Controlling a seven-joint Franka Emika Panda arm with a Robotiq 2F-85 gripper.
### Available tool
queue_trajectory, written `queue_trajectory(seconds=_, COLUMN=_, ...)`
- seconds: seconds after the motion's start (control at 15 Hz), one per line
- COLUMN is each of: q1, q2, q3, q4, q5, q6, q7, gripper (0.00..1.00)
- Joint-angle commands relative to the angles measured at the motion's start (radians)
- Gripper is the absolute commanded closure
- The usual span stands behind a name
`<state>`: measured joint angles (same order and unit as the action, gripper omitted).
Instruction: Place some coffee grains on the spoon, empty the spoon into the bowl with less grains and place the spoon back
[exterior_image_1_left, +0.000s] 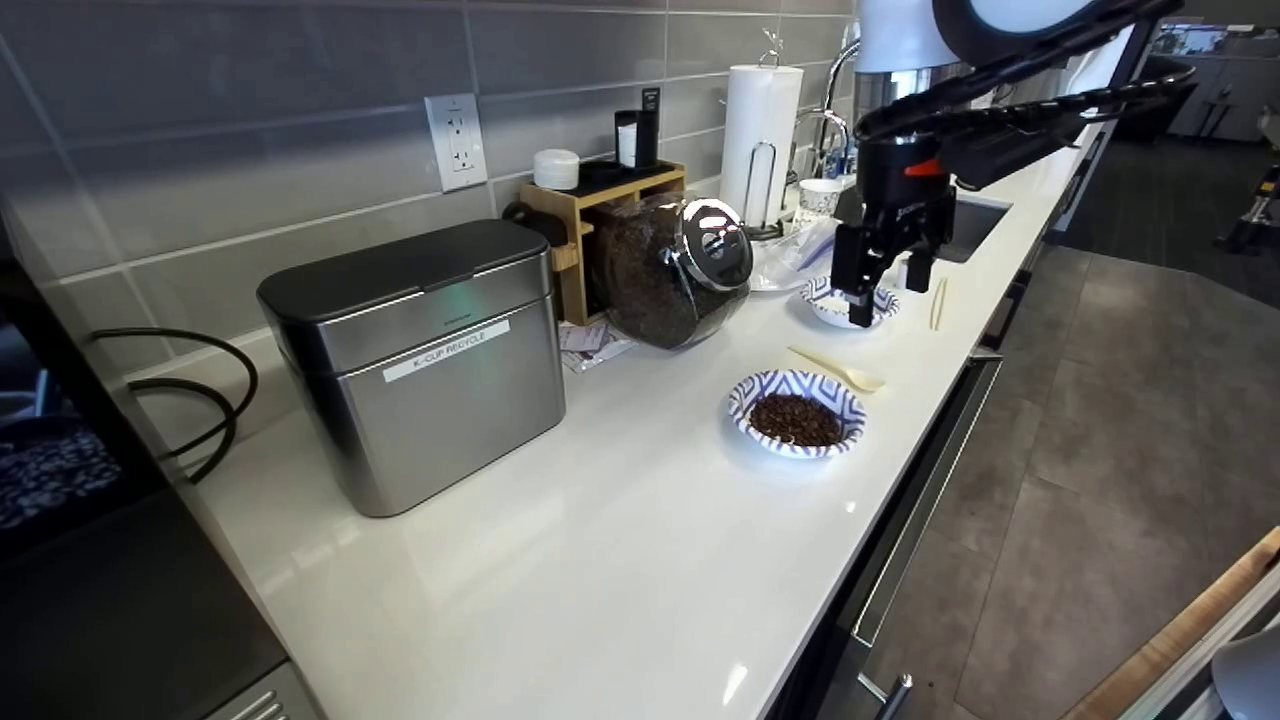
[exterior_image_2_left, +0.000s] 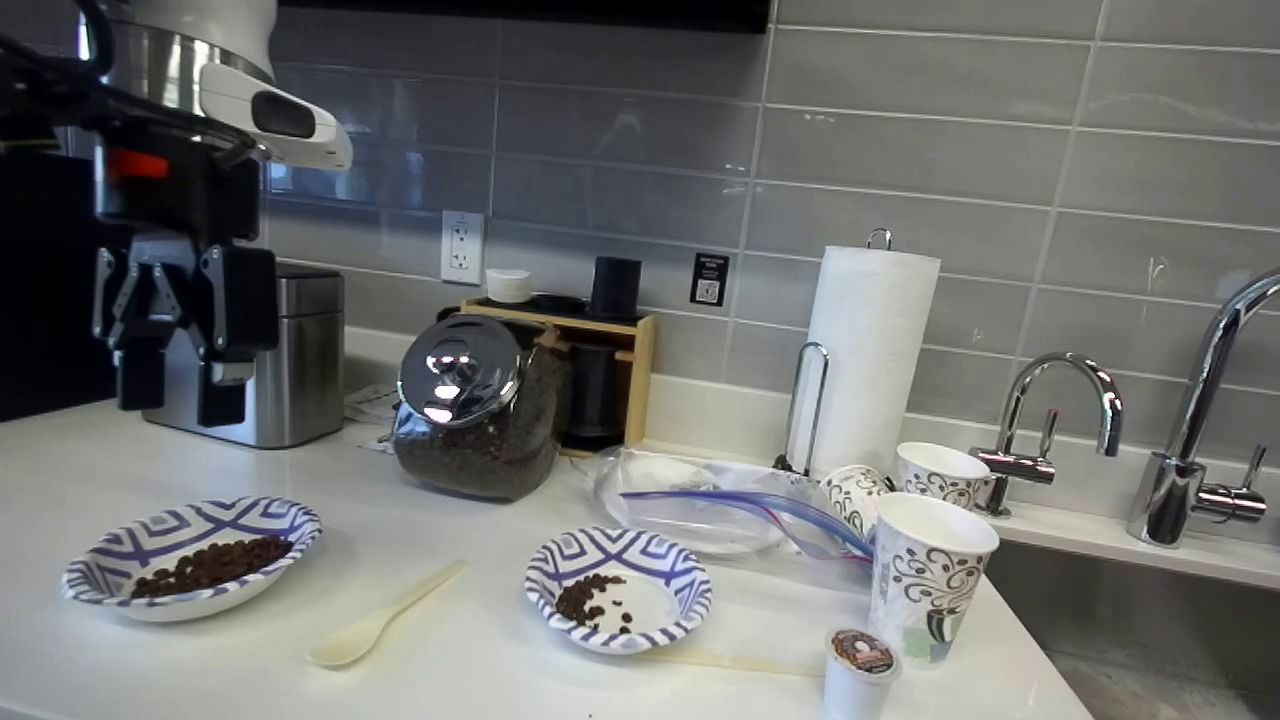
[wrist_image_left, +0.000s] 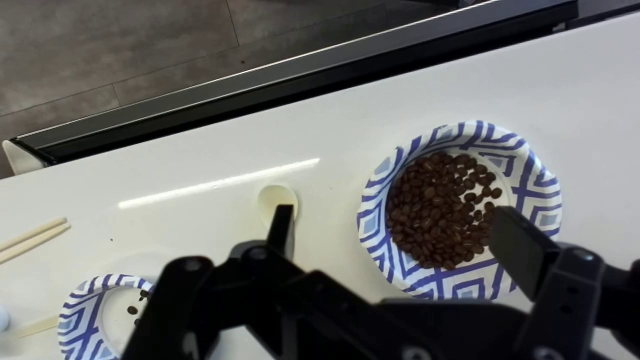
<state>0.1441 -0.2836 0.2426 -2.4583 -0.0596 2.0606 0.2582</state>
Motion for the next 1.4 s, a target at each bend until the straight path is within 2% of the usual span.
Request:
queue_trajectory(seconds=0.0, q1=0.036, q2=0.015, q3=0.012, q4=-0.027, q5=0.026, q6=0.050, q7=-0.001, gripper=0.00)
queue_trajectory(seconds=0.2, q1=0.058, q2=-0.002, q3=0.029, q4=-0.085, q5=0.028, q6=0.170, q7=0.028, gripper=0.00)
queue_trajectory(seconds=0.33, q1=0.064, q2=-0.010, q3=0.044, q4=-0.136, q5=0.020, q6=0.291, q7=0.072, gripper=0.00)
queue_trajectory(seconds=0.6, q1=0.080, q2=0.021, q3=0.056, q4=-0.208, q5=0.050, q6=0.474, q7=0.087, gripper=0.00)
queue_trajectory(seconds=0.93, q1=0.054, q2=0.078, q3=0.071, q4=-0.236, q5=-0.005, q6=0.598, q7=0.128, gripper=0.00)
queue_trajectory(seconds=1.33, q1=0.022, q2=0.168, q3=0.069, q4=-0.214, q5=-0.086, q6=0.656, q7=0.175, gripper=0.00)
